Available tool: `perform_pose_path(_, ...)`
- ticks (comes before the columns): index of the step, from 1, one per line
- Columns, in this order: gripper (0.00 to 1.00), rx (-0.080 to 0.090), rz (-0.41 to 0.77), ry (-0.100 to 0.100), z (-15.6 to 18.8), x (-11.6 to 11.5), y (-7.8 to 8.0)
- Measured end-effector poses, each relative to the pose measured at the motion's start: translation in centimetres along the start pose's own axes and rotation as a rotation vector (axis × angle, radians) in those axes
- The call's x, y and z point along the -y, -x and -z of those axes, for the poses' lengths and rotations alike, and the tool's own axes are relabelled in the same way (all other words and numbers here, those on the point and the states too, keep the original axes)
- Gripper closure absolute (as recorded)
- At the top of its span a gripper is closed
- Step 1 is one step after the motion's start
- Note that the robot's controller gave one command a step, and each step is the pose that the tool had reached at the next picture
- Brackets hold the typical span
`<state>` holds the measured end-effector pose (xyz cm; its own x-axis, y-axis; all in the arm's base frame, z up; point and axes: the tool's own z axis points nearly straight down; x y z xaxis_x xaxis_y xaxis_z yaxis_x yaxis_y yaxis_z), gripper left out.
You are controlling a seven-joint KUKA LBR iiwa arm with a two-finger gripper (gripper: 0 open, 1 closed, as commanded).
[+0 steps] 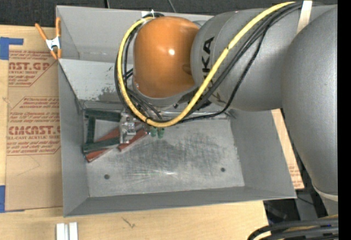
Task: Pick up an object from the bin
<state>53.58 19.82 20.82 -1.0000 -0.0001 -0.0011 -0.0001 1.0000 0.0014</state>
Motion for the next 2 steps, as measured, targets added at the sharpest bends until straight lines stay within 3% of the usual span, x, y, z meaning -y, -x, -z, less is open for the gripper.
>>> perform_pose_path(1,1.0,-0.004,0.164,-0.002,2.5,-0.3,-0.3)
perform_pose_path(2,1.0,0.007,0.199,0.002,-0.7,-1.2,-0.1)
